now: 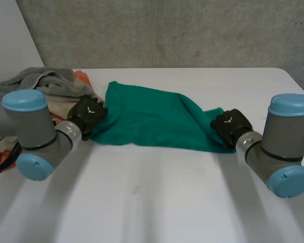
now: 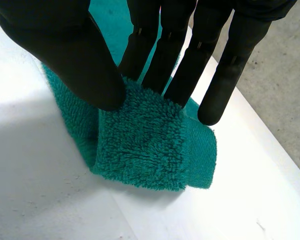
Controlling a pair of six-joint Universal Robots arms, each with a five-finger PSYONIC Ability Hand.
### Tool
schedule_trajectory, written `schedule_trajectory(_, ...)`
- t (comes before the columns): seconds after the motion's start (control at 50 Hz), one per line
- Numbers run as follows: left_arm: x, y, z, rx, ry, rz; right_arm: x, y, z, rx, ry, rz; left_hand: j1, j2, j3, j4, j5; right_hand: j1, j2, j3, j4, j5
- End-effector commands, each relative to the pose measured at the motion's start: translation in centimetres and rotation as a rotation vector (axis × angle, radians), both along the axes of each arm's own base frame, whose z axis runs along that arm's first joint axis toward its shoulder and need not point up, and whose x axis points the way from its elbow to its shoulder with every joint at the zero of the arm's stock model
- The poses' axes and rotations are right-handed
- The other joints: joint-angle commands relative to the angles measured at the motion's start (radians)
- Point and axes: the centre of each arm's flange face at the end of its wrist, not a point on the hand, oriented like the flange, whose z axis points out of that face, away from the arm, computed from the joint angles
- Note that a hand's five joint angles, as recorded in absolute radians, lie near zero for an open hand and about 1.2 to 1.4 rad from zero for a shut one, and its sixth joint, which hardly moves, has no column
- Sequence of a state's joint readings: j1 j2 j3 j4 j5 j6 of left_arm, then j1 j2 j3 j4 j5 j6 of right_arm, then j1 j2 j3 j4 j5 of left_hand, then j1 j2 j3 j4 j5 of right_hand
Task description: Fold the laundry.
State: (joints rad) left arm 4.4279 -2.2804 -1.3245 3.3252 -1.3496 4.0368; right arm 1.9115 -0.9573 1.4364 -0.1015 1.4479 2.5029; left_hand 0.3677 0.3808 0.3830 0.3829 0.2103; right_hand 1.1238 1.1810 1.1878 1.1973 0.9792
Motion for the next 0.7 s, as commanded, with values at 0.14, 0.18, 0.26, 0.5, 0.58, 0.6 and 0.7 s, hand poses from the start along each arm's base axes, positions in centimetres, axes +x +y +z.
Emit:
schedule_trajectory(0.14,-0.6,-1.3,-2.2,0.028,-0.035,-0.007,-0.1,-0.5,-0.3,0.000,0.000,-0.007,0.522,0.509,0.507,0.507,0.505,0.273,0.215,0.208,0.199,0.243)
schedule_trajectory(0.18,-0.5,-1.8,-1.5,0.001,-0.037,0.005,-0.2,-0.8,0.1,-0.011,-0.005,-0.015,1.029,1.015,1.013,1.013,1.011,0.273,0.215,0.208,0.199,0.243)
schedule_trajectory(0.26,-0.5,-1.1,1.4,-0.047,-0.020,0.033,-0.5,-1.1,1.5,-0.036,-0.010,-0.023,1.029,1.015,1.013,1.013,1.011,0.273,0.215,0.208,0.199,0.243)
schedule_trajectory(0.5,-0.2,8.4,18.1,-0.220,0.419,0.016,-3.3,-2.8,14.6,-0.282,-0.124,-0.084,1.029,1.015,1.013,1.013,1.011,0.273,0.215,0.208,0.199,0.243)
schedule_trajectory(0.58,0.7,10.1,20.5,-0.224,0.511,0.011,-3.6,-3.6,17.9,-0.353,-0.220,-0.067,1.029,1.015,1.013,1.013,1.011,0.273,0.215,0.208,0.199,0.243)
schedule_trajectory(0.6,0.7,10.4,20.5,-0.209,0.520,0.008,-3.6,-3.9,18.4,-0.362,-0.235,-0.065,1.029,1.015,1.013,1.013,1.011,0.273,0.215,0.208,0.199,0.243)
schedule_trajectory(0.7,0.4,11.1,18.0,-0.043,0.501,-0.005,-2.2,-6.8,16.4,-0.321,-0.304,-0.050,1.029,1.015,1.013,1.013,1.011,0.273,0.215,0.208,0.199,0.243)
